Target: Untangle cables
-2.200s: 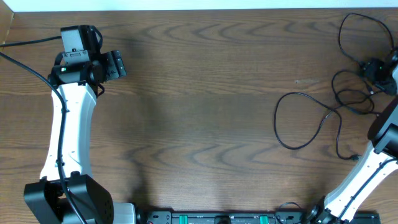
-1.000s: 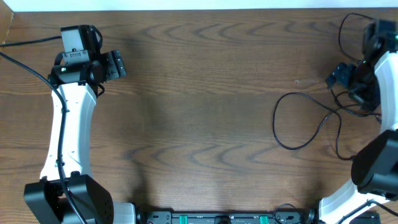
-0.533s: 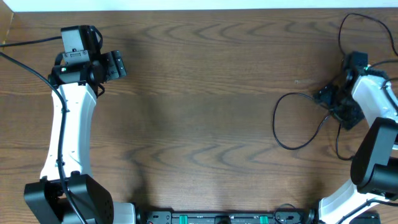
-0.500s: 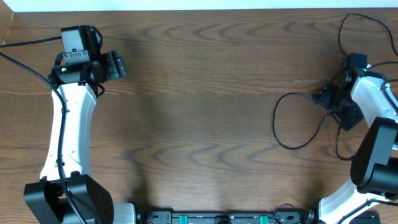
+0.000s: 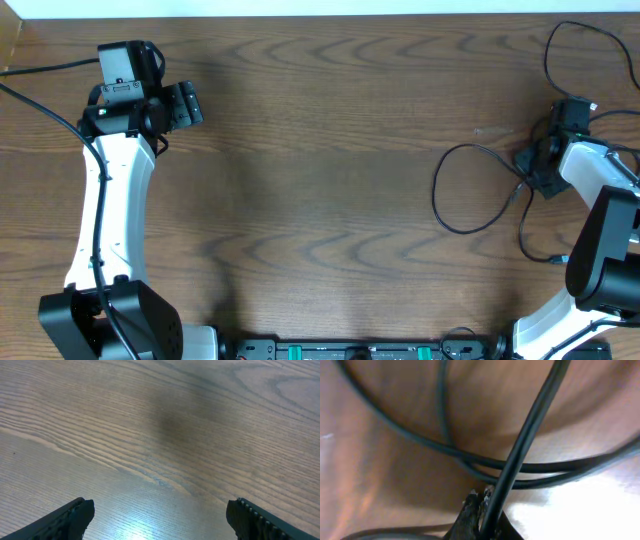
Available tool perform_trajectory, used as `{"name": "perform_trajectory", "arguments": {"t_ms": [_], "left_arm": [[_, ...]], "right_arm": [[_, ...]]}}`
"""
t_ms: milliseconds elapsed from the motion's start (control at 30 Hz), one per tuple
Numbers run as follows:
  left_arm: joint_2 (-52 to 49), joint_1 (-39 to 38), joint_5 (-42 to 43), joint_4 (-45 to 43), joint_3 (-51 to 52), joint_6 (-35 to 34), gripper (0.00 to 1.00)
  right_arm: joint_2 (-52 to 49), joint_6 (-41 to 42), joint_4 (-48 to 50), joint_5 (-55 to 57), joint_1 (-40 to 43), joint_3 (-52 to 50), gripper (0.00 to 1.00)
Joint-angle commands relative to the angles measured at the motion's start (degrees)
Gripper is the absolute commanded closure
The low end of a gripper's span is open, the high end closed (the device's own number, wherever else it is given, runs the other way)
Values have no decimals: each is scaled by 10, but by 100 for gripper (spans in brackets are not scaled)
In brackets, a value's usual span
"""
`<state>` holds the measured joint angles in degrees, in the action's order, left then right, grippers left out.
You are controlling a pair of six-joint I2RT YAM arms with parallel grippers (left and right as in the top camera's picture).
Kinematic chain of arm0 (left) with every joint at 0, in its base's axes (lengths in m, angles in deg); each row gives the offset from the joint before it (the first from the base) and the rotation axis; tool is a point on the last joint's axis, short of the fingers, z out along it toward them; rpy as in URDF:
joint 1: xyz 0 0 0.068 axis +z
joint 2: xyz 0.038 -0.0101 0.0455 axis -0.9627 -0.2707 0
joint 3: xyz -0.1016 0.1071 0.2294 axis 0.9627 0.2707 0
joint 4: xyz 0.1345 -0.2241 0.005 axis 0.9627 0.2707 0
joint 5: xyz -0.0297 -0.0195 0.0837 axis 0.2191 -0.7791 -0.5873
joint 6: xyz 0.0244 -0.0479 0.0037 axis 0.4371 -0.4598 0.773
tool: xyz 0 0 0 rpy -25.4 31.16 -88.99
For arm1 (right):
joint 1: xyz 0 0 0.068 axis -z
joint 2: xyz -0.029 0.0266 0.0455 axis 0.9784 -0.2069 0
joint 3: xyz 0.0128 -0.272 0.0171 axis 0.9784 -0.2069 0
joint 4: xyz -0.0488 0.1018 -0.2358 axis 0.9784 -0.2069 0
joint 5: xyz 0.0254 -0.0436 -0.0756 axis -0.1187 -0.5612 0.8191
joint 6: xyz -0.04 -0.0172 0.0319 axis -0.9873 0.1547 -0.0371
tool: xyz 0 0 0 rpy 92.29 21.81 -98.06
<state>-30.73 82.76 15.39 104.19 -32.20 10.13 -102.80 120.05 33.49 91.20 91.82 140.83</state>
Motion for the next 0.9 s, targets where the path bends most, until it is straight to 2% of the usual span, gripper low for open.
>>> {"name": "perform_trajectory", "arguments": {"t_ms": [0, 133, 300, 500, 667, 733, 800, 867], "left_arm": [[8, 2, -3, 2, 6, -3, 10], [8, 2, -3, 2, 6, -3, 10], [8, 2, -3, 2, 6, -3, 10], [8, 2, -3, 2, 6, -3, 10], [8, 2, -3, 2, 6, -3, 10], [8, 2, -3, 2, 6, -3, 10], [8, 2, -3, 2, 6, -3, 10], [8, 2, -3, 2, 6, -3, 10]], "right_arm": [[0, 1, 16, -93, -22, -3, 99], [0, 9, 66, -137, -72, -3, 99], [0, -9, 147, -127, -159, -3, 99], [0, -20, 201, -53, -245, -3, 99], [0, -45, 207, 33, -278, -3, 98], [0, -109, 215, 36, -276, -3, 84], [3, -176, 220, 35, -273, -3, 62], [10, -223, 219, 36, -273, -2, 47]]}}
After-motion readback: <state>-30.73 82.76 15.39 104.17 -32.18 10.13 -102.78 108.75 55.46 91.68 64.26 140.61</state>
